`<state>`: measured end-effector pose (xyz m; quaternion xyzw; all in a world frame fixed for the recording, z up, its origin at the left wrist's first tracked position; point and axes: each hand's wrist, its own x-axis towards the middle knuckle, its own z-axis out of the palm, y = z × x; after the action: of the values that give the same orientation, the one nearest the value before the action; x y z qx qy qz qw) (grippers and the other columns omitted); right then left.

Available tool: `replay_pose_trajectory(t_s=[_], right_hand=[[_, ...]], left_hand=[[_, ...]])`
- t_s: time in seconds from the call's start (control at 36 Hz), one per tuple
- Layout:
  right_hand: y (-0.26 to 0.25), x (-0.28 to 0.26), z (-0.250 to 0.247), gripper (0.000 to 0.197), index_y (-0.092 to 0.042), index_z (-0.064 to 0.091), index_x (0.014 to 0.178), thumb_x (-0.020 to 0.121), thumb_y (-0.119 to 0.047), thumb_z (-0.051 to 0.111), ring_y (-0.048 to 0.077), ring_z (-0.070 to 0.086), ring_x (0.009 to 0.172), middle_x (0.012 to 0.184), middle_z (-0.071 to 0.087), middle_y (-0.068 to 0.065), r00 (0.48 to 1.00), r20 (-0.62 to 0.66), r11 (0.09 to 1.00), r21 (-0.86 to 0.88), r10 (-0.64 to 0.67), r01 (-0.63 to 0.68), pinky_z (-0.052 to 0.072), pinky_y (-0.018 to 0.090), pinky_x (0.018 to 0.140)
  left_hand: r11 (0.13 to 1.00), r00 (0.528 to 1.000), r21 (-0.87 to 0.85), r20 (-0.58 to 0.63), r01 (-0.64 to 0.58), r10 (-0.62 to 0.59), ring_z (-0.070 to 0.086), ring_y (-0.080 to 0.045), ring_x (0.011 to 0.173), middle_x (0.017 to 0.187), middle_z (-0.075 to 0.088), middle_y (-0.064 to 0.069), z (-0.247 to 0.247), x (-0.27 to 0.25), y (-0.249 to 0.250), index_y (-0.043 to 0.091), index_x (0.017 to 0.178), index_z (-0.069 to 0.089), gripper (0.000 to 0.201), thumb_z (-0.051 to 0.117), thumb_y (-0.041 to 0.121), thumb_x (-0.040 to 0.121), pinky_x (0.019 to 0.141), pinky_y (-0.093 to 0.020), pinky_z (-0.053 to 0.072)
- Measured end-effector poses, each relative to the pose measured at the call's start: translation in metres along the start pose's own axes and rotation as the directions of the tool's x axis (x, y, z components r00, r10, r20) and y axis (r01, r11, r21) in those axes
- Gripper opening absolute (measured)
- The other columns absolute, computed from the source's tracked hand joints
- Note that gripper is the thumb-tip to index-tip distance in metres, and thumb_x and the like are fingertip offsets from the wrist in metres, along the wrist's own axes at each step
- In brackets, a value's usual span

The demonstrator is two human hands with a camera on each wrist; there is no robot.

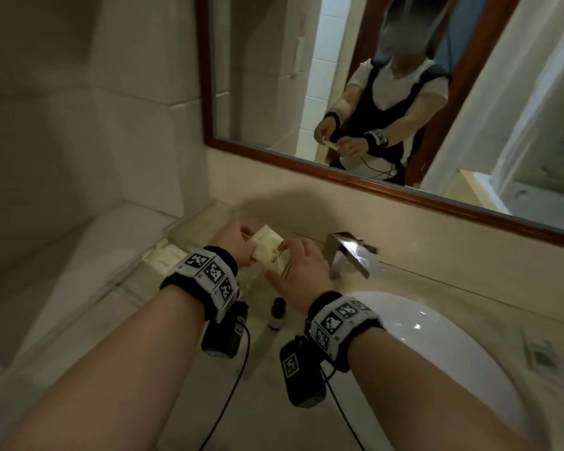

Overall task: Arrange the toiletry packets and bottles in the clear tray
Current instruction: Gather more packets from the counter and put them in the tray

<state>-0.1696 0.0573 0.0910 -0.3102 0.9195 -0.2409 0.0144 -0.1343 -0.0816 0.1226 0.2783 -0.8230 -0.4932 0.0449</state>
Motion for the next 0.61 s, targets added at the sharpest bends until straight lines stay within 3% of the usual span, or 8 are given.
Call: replay_pose_trajectory(t_s=[0.08, 0.14, 0.19, 0.36, 0.5, 0.61], right_hand=[[-0.026, 0.015, 0.033, 0.051, -0.023, 0.042, 0.129, 0.085, -0.040, 0.062, 0.025, 0.033, 0.130, 0.138, 0.032, 0.004, 0.998, 0.052, 0.999, 0.040, 0.030, -0.032, 0.028, 0.035, 0.111], [-0.039, 0.022, 0.053, 0.051, -0.023, 0.041, 0.130, 0.085, -0.040, 0.062, 0.024, 0.031, 0.132, 0.140, 0.030, 0.004, 0.993, 0.101, 0.997, 0.053, 0.054, -0.059, 0.027, 0.033, 0.111], [-0.049, 0.028, 0.072, 0.051, -0.023, 0.041, 0.130, 0.086, -0.039, 0.061, 0.024, 0.032, 0.130, 0.138, 0.032, 0.004, 0.989, 0.131, 0.996, 0.052, 0.061, -0.069, 0.029, 0.033, 0.109], [-0.064, 0.042, 0.119, 0.053, -0.024, 0.039, 0.130, 0.085, -0.039, 0.061, 0.025, 0.036, 0.124, 0.134, 0.037, 0.003, 0.973, 0.203, 0.993, -0.010, 0.114, -0.114, 0.028, 0.034, 0.106], [-0.063, 0.049, 0.145, 0.050, -0.024, 0.038, 0.132, 0.087, -0.033, 0.058, 0.027, 0.034, 0.125, 0.135, 0.036, 0.004, 0.954, 0.240, 0.983, -0.077, 0.182, -0.168, 0.025, 0.035, 0.106], [-0.061, 0.051, 0.154, 0.052, -0.027, 0.038, 0.131, 0.085, -0.032, 0.060, 0.024, 0.032, 0.128, 0.136, 0.034, 0.003, 0.943, 0.236, 0.971, -0.093, 0.236, -0.220, 0.020, 0.037, 0.106]], left_hand=[[0.998, 0.999, 0.027, -0.013, 0.050, -0.049, 0.059, -0.022, 0.065, 0.108, 0.058, -0.020, -0.027, 0.011, -0.026, 0.000, 0.120, 0.048, 0.029, 0.049, 0.003, 0.092, 0.060, -0.028, 0.051], [0.995, 0.997, 0.063, -0.009, 0.078, -0.077, 0.065, -0.033, 0.086, 0.114, 0.059, -0.021, -0.040, 0.018, -0.041, 0.002, 0.118, 0.050, 0.027, 0.051, 0.004, 0.091, 0.076, -0.042, 0.057], [0.989, 0.994, 0.102, 0.001, 0.107, -0.108, 0.066, -0.035, 0.095, 0.114, 0.060, -0.020, -0.051, 0.028, -0.057, 0.002, 0.116, 0.051, 0.028, 0.053, 0.005, 0.089, 0.086, -0.046, 0.055], [0.959, 0.976, 0.212, 0.067, 0.188, -0.207, 0.064, -0.025, 0.084, 0.105, 0.061, -0.014, -0.066, 0.050, -0.097, 0.007, 0.122, 0.051, 0.032, 0.052, 0.011, 0.090, 0.084, -0.037, 0.057], [0.918, 0.957, 0.354, 0.160, 0.175, -0.244, 0.062, -0.029, 0.108, 0.125, 0.058, -0.014, -0.061, 0.068, -0.117, 0.012, 0.123, 0.050, 0.034, 0.052, 0.021, 0.091, 0.094, -0.039, 0.052], [0.883, 0.940, 0.442, 0.209, 0.156, -0.271, 0.059, -0.029, 0.112, 0.129, 0.055, -0.013, -0.056, 0.076, -0.125, 0.011, 0.133, 0.044, 0.045, 0.052, 0.026, 0.091, 0.097, -0.039, 0.051]])
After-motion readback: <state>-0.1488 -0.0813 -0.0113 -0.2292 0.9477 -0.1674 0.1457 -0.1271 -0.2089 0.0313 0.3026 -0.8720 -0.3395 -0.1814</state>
